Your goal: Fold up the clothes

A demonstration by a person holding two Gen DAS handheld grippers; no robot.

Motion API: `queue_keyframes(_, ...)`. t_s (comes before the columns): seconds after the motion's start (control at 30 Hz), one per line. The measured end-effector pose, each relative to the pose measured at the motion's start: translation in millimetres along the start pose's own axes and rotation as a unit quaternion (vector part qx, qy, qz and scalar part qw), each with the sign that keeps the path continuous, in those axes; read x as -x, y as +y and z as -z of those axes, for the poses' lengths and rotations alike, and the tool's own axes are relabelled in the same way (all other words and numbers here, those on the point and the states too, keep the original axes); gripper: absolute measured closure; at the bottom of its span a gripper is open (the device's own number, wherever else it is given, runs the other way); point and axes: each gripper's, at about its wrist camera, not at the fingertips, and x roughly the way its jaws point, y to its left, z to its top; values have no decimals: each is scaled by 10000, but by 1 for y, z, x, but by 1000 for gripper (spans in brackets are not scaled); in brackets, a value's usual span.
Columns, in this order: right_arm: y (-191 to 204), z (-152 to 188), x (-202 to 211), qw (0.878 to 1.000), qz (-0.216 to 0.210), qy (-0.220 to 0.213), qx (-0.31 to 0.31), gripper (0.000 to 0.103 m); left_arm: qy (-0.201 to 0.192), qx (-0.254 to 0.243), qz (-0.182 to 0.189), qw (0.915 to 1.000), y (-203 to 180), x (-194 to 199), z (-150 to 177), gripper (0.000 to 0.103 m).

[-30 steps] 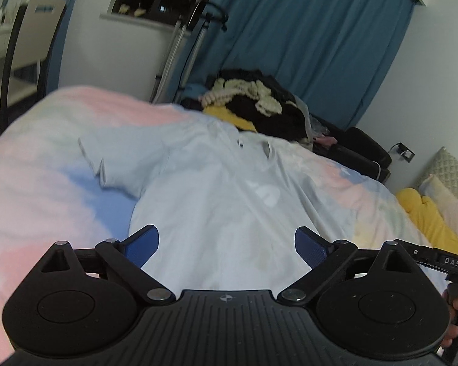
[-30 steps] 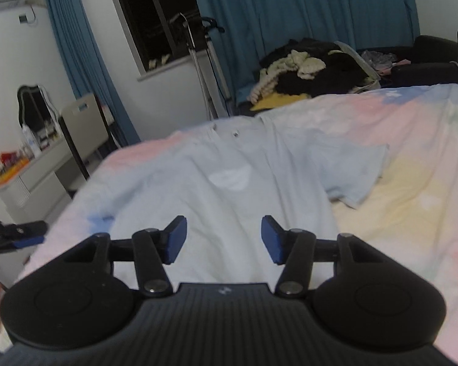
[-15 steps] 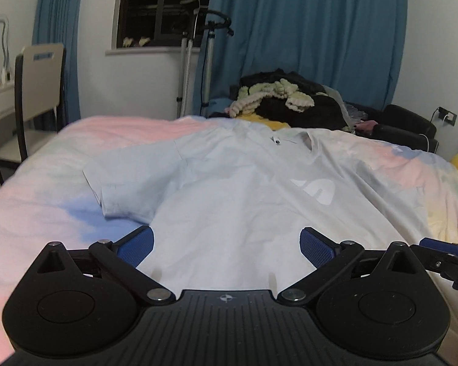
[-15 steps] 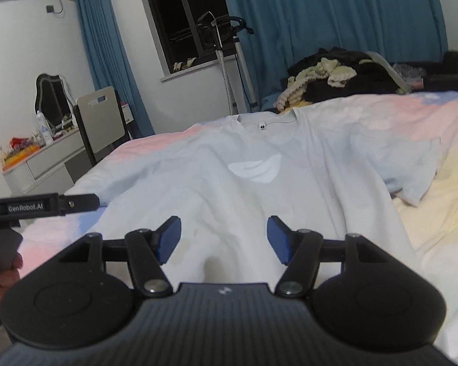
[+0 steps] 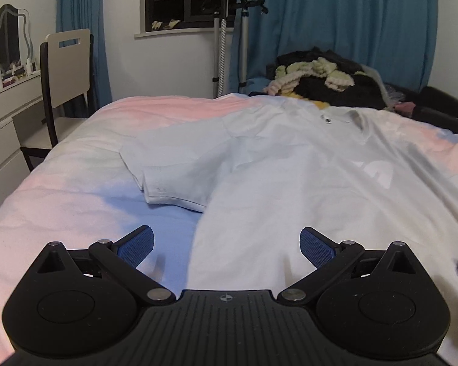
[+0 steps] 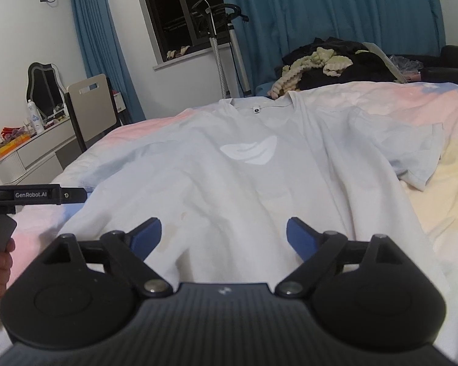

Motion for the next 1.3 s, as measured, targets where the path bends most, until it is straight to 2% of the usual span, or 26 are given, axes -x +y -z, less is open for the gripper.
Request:
queue_keyframes(0.1, -2, -3, 1, 10000, 8, -62, -52, 13, 114, 787, 257, 9965, 31, -24, -13, 1)
queue_keyframes(0.13, -3, -4, 2, 9999, 17, -103, -75, 12, 152, 1049, 342, 9938, 41, -32, -17, 1)
queue_keyframes(0.17, -4, -5, 2, 9998, 20, -143, -104, 12, 226, 1529, 534, 9865, 57, -43, -19, 1)
queue_keyframes(0.23, -8, -7, 4, 9997, 23, -184, -184, 11, 361, 2476, 832, 9646, 89, -65, -22, 1)
queue_keyframes(0.37, -16, -9, 1, 9990, -11, -216, -379, 11, 259, 4033, 1072, 9084, 132, -99, -15, 1)
queue_keyframes(0.4, -18, -9, 0, 9988, -20, -227, -430, 11, 183, 4224, 1090, 8997, 138, -103, -17, 1)
queue_keyframes(0.43, -20, -9, -2, 9986, -30, -221, -478, 11, 170, 4315, 1121, 8950, 140, -107, -19, 1)
queue_keyframes(0.5, -25, -10, -5, 9980, -51, -212, -598, 11, 169, 4389, 1146, 8911, 142, -115, -26, 2)
queue_keyframes(0.53, -27, -11, -6, 9975, -62, -209, -667, 11, 144, 4375, 1161, 8916, 140, -117, -30, 2)
queue_keyframes(0.6, -32, -13, -7, 9963, -81, -231, -822, 11, 245, 4164, 1080, 9024, 132, -120, -40, 8)
queue_keyframes(0.63, -35, -15, -6, 9955, -87, -254, -906, 11, 371, 3965, 972, 9121, 125, -123, -47, 10)
queue_keyframes(0.7, -41, -19, -5, 9942, -63, -266, -1044, 11, 374, 3571, 768, 9302, 110, -125, -58, 20)
queue_keyframes(0.77, -49, -23, -3, 9927, 102, -198, -1183, 11, 414, 3088, 562, 9486, 96, -129, -74, 53)
queue_keyframes(0.8, -53, -25, -2, 9918, 185, -165, -1253, 11, 472, 2853, 436, 9563, 89, -131, -81, 64)
queue_keyframes(0.83, -57, -27, -1, 9908, 262, -140, -1323, 11, 560, 2635, 338, 9624, 82, -135, -89, 81)
queue_keyframes(0.87, -63, -29, 2, 9895, 297, -182, -1404, 11, 587, 2404, 256, 9686, 73, -136, -96, 92)
queue_keyframes(1.0, -86, -35, 13, 9820, 397, -392, -1804, 11, 463, 1401, 78, 9890, 25, -128, -131, 96)
queue_keyframes(1.1, -105, -37, 20, 9732, 405, -531, -2199, 11, 239, 575, 288, 9976, -34, -116, -159, 96)
queue_keyframes(1.2, -121, -33, 25, 9656, 505, -592, -2481, 11, 33, -342, 668, 9972, -103, -102, -174, 96)
queue_keyframes(1.23, -126, -32, 26, 9630, 539, -612, -2568, 11, -33, -659, 811, 9945, -126, -97, -177, 96)
queue_keyframes(1.3, -132, -32, 29, 9600, 609, -650, -2654, 11, 43, -991, 1182, 9880, -168, -96, -171, 96)
